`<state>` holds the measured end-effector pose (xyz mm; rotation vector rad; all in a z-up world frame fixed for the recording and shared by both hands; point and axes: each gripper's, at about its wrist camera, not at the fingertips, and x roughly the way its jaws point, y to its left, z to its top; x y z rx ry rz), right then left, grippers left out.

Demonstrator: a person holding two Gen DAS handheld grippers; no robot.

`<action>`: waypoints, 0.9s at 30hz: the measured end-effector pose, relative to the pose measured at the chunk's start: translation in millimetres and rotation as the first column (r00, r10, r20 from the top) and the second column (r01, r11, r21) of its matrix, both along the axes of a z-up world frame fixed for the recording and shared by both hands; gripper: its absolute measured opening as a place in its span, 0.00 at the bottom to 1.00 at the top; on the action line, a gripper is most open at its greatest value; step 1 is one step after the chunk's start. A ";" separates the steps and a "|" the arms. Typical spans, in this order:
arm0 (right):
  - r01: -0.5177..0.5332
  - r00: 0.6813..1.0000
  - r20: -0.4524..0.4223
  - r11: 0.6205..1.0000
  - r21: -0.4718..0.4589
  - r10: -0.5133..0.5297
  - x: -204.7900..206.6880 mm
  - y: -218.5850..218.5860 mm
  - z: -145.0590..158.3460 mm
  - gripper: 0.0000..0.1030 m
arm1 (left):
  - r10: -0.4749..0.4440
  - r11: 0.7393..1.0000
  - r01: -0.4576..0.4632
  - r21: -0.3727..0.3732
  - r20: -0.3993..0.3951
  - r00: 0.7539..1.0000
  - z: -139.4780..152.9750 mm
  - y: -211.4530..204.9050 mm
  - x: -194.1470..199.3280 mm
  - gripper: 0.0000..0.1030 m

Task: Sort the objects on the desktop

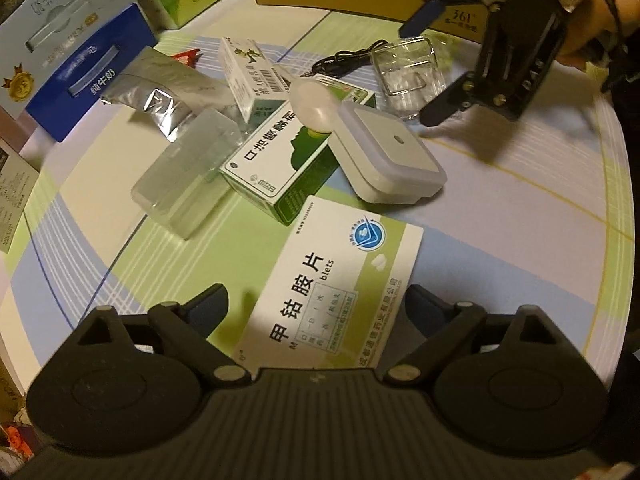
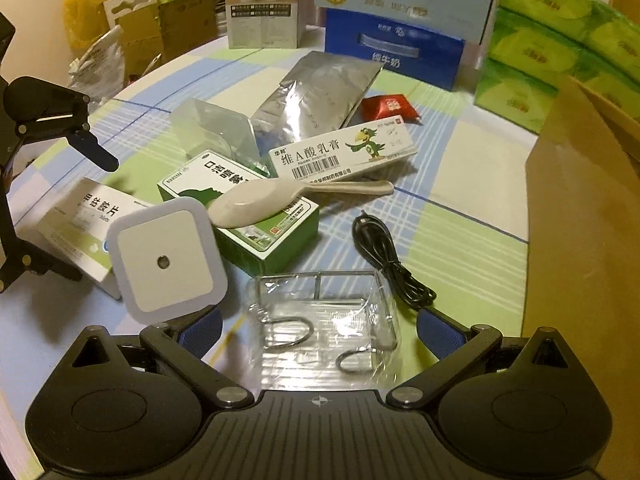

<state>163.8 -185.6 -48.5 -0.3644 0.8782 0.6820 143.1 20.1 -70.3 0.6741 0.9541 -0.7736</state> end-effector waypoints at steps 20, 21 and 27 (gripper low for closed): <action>0.109 0.989 -0.103 0.992 0.062 -0.103 -4.8 -14.6 1.5 0.63 | 0.168 0.985 -0.169 -0.023 -0.058 0.984 0.9 -4.5 -6.8 0.71; 0.122 0.987 -0.111 0.990 0.072 -0.114 -8.1 -16.4 2.8 0.63 | 0.194 0.980 -0.196 -0.027 -0.062 0.979 1.8 -4.6 -8.4 0.70; 0.194 0.975 -0.133 0.975 0.105 -0.180 -29.5 -25.9 9.0 0.63 | 0.290 0.953 -0.296 -0.064 -0.093 0.953 6.5 -4.5 -22.2 0.68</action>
